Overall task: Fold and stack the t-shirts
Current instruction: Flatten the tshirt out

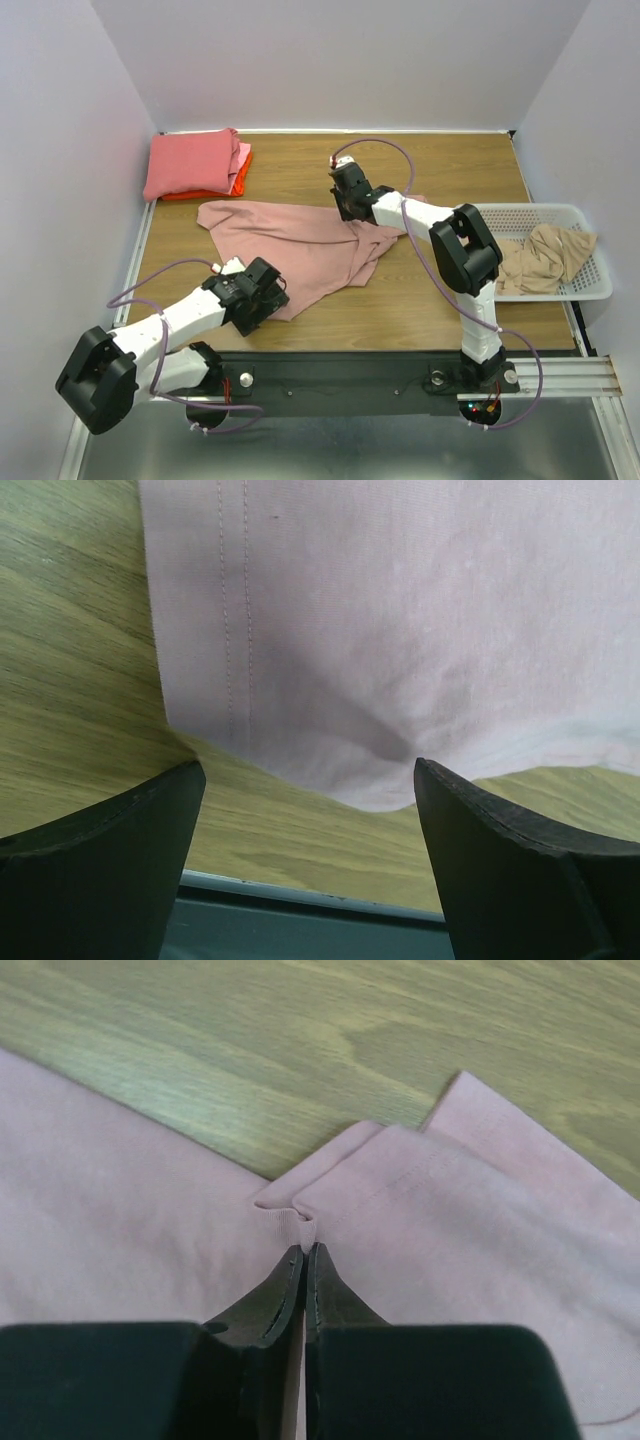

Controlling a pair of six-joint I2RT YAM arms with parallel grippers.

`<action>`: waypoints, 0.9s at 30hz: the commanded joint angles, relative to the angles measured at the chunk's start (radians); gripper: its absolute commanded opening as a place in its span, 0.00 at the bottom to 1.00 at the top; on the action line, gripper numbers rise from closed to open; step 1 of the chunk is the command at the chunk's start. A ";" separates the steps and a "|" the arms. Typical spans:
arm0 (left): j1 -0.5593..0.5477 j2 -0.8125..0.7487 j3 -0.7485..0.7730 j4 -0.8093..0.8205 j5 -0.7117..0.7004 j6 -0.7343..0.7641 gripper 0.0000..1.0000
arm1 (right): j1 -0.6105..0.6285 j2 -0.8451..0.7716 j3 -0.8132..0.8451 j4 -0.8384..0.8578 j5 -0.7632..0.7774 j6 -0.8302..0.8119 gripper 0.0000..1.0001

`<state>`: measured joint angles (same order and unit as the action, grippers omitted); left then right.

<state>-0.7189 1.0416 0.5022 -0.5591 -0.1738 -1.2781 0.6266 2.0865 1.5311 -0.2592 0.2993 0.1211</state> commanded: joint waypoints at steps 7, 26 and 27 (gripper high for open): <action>-0.005 0.116 0.044 0.007 -0.127 -0.050 0.49 | -0.005 -0.264 -0.110 0.041 0.263 0.106 0.00; -0.005 -0.305 0.448 -0.039 -0.269 0.295 0.00 | -0.056 -0.988 -0.240 0.041 0.402 0.068 0.00; -0.007 -0.313 0.545 -0.067 -0.282 0.307 0.00 | -0.056 -1.015 -0.223 0.041 0.391 0.058 0.00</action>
<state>-0.7212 0.7982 0.8715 -0.6132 -0.3710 -1.1076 0.5705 1.1740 1.2350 -0.2703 0.6765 0.2173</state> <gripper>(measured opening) 0.037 0.021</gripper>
